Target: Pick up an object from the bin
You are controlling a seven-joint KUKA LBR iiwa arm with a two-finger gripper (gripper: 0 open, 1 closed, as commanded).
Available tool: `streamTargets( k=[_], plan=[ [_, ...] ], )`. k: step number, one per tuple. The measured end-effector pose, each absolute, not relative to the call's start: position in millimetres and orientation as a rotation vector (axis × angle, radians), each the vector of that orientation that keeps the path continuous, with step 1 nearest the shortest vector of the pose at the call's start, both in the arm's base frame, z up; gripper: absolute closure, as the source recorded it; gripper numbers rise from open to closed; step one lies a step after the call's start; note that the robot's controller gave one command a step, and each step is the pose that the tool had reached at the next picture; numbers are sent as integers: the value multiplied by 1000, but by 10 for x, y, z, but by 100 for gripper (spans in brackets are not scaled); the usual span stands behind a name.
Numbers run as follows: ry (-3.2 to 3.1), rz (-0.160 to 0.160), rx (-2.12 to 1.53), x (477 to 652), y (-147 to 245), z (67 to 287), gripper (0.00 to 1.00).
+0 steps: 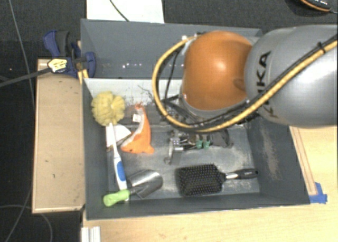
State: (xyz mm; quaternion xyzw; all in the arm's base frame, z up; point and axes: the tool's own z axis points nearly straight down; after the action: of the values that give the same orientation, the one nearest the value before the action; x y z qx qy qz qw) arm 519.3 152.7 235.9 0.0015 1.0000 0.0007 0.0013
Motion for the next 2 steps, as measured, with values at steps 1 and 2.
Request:
streamTargets(
  k=[1, 2],
  plan=[
    [3135, 4, -99, 5536, 1880, 1160, 0],
    [3139, 4, -22, 5513, 1998, 1440, 0]
  ],
)
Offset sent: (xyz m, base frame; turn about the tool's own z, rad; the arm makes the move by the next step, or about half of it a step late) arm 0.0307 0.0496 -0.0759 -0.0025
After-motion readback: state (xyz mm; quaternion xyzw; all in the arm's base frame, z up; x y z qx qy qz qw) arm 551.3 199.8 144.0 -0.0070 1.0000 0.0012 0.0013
